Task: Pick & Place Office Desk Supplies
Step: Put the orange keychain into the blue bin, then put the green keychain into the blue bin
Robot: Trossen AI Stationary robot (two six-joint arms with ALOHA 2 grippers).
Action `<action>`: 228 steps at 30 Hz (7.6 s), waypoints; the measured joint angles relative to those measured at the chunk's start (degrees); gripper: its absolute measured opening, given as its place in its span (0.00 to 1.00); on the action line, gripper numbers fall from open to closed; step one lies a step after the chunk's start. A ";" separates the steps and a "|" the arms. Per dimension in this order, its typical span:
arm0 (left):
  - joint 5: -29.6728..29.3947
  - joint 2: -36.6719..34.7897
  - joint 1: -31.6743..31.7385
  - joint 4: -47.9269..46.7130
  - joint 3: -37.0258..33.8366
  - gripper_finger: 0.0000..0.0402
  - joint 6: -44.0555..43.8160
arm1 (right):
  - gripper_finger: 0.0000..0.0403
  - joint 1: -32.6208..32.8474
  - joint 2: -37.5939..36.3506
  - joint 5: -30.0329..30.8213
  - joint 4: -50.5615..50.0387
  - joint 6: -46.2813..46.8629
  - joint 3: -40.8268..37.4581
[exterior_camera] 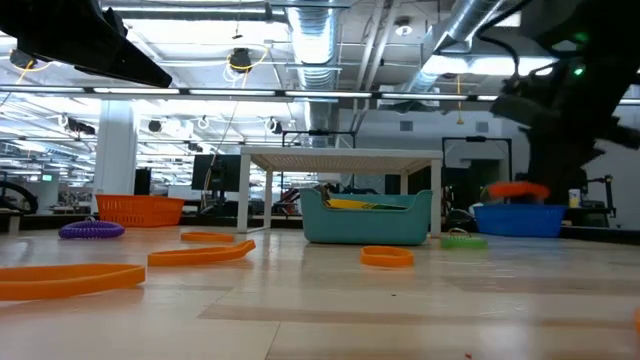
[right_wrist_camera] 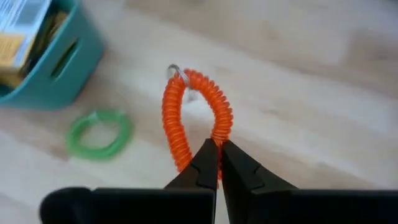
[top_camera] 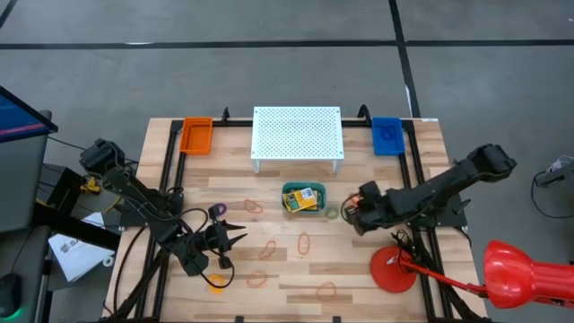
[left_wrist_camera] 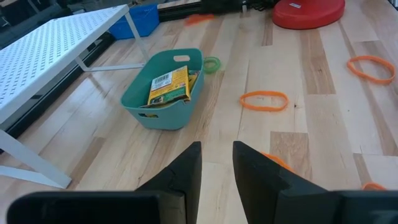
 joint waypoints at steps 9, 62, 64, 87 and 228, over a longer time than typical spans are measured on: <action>0.00 0.00 0.07 0.14 0.00 0.21 0.09 | 0.00 -8.85 -6.86 7.97 -19.84 0.16 1.90; 0.15 0.00 0.07 0.37 0.00 0.21 1.07 | 0.24 -65.23 4.04 10.77 16.84 -66.62 2.10; 0.13 0.00 0.07 0.37 0.00 0.21 1.07 | 0.27 -65.23 3.97 10.90 17.22 -67.14 2.10; 0.07 0.00 0.07 0.37 0.00 0.21 1.11 | 0.36 -47.07 -7.58 -10.40 7.82 -58.64 2.10; 0.11 0.00 0.06 0.85 -0.92 0.21 -0.33 | 0.00 -68.92 14.92 13.79 4.60 -73.30 11.28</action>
